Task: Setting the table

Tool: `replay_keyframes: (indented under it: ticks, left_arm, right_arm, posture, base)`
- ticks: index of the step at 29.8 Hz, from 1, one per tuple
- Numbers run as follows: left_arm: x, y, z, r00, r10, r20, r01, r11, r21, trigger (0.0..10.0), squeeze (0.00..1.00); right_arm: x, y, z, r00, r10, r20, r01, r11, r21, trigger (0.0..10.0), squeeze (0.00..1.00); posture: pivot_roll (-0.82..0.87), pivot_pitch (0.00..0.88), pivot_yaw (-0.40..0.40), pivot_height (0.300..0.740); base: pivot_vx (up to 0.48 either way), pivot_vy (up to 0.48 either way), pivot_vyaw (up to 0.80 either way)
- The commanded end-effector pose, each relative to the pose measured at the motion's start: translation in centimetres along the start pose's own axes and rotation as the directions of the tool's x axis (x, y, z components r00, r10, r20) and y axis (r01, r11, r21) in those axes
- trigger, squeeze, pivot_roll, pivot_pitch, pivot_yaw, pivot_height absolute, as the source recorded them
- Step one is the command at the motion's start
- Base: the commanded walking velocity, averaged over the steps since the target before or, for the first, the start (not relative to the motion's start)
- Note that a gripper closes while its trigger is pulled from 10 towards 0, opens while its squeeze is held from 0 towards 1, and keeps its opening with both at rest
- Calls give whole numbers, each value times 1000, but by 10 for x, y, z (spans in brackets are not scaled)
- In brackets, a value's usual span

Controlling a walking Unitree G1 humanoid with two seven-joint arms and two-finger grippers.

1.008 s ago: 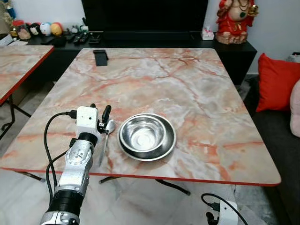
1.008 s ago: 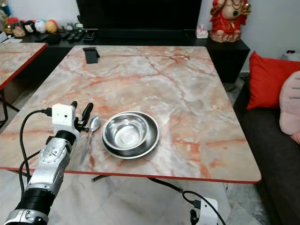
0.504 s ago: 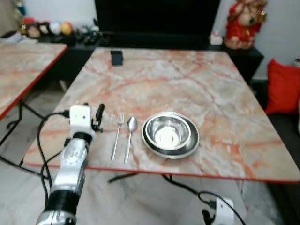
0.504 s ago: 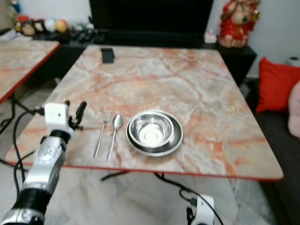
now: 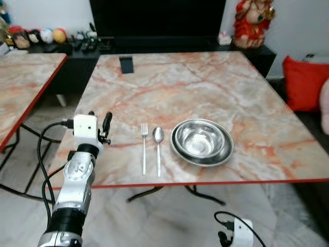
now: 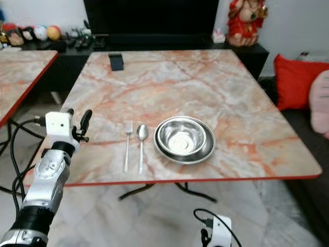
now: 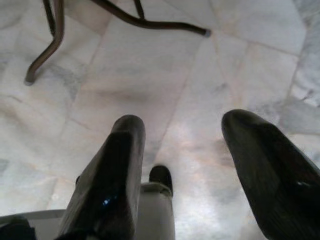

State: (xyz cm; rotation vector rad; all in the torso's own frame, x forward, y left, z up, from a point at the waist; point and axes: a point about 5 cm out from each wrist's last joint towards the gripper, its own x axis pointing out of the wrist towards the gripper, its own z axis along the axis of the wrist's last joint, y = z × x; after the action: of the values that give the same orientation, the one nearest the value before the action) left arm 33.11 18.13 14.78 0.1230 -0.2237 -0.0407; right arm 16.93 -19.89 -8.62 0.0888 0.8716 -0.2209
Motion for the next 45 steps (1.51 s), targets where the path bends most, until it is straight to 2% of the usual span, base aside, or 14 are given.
replay_keyframes:
  ticks: [1,19,26,45]
  left_arm:
    - [0,2,2,1000,2,3,-2,1000,10,10000,0]
    - [-1,3,4,1000,-2,10,2,1000,13,10000,0]
    - [-2,2,4,1000,-3,11,3,1000,13,10000,0]
    - [-1,1,5,1000,-7,13,7,1000,13,10000,0]
  right_arm:
    - [-1,1,-3,1000,0,-12,0,1000,6,10000,0]
    - [-1,3,-5,1000,16,-15,-16,1000,-3,10000,0]
    - [-1,3,-6,999,25,-20,-25,999,-31,10000,0]
    - [-1,3,-6,999,32,-23,-33,999,-43,10000,0]
  posture:
    - [9,0,3,740]
    - [7,0,10,740]
    - [10,0,10,740]
    - [13,0,8,740]
  base:
    - [0,382,0]
    - [0,382,0]
    - [0,384,0]
    - [0,379,723]
